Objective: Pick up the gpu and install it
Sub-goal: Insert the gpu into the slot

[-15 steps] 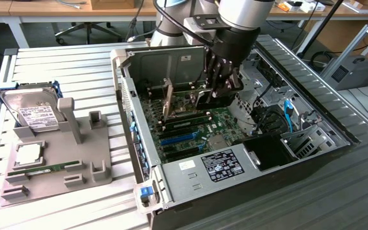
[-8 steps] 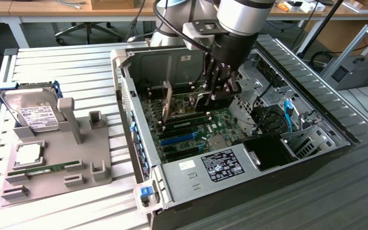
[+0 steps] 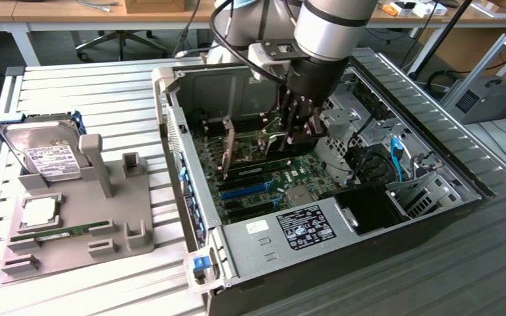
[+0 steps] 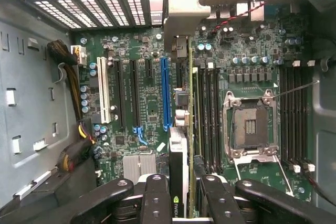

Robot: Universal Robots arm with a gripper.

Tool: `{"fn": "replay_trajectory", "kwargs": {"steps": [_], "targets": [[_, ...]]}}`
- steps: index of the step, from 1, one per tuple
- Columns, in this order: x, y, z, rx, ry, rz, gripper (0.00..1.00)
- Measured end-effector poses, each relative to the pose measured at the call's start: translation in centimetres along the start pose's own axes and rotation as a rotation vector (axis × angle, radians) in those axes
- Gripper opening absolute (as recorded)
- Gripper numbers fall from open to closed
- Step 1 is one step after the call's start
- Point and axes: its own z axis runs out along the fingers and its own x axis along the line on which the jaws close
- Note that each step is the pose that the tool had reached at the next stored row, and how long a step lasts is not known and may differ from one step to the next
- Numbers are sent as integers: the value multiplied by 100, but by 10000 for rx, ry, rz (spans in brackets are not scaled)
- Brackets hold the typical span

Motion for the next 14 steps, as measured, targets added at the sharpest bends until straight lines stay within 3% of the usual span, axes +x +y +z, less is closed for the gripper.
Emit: {"fn": "replay_trajectory", "kwargs": {"steps": [14], "targets": [[8,84,144,53,-41,-2,27]]}}
